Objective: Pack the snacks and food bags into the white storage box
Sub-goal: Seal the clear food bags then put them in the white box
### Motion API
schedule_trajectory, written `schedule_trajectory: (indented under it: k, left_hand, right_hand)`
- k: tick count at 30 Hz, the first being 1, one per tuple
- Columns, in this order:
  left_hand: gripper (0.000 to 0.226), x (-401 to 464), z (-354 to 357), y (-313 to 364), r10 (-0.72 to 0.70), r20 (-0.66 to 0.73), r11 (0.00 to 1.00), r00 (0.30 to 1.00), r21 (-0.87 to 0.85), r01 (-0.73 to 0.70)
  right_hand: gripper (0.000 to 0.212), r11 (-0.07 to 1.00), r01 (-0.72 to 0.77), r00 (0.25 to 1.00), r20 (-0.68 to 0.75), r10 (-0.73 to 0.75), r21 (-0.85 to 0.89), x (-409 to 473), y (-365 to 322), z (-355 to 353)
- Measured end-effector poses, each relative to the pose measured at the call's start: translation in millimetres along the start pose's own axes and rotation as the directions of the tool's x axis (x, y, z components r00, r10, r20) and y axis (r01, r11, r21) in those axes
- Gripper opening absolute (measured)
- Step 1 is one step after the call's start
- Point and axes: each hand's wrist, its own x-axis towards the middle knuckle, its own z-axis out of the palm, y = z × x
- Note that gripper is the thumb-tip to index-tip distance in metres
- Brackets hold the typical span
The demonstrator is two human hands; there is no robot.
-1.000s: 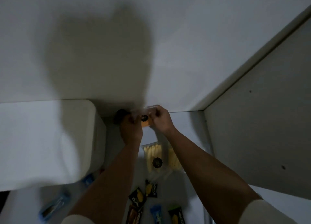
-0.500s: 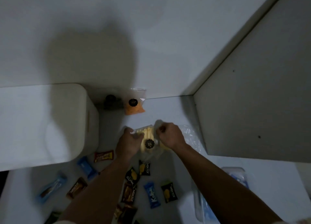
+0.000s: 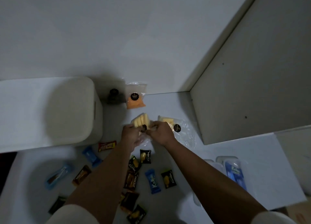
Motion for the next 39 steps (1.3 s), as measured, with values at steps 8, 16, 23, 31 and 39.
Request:
schedule_trajectory:
  k: [8,16,23,31,39]
  left_hand:
    - [0.029,-58.0,-12.9,2.9,0.104,0.075,0.941,0.992,-0.33,-0.074]
    - [0.033,-130.8,-62.9,0.5,0.302,0.164,0.936,0.939,-0.236,-0.26]
    - [0.026,-186.7,-72.2,-5.2,0.319,0.224,0.919,0.921,-0.312,-0.242]
    - [0.04,-218.4,-91.4,-10.3,0.305,0.261,0.89,0.916,-0.42,-0.177]
    - [0.023,-228.5,-88.3,-7.8,0.358,0.281,0.905,0.891,-0.341,-0.256]
  right_hand:
    - [0.022,0.81,-0.148,0.982,-0.014,0.19,0.568,-55.6,-30.0,-13.6]
    - [0.022,0.91,0.061,0.994,0.056,-0.091,0.409,-126.3,-50.3,-63.1]
    - [0.018,0.834,0.16,0.987,-0.061,-0.15,0.527,-176.9,-70.0,-68.0]
    - [0.018,0.715,0.271,0.955,-0.273,-0.116,0.644,-200.3,-79.2,-57.3]
    - [0.022,0.738,0.318,0.919,-0.385,-0.085,0.596,-195.9,-84.3,-59.0]
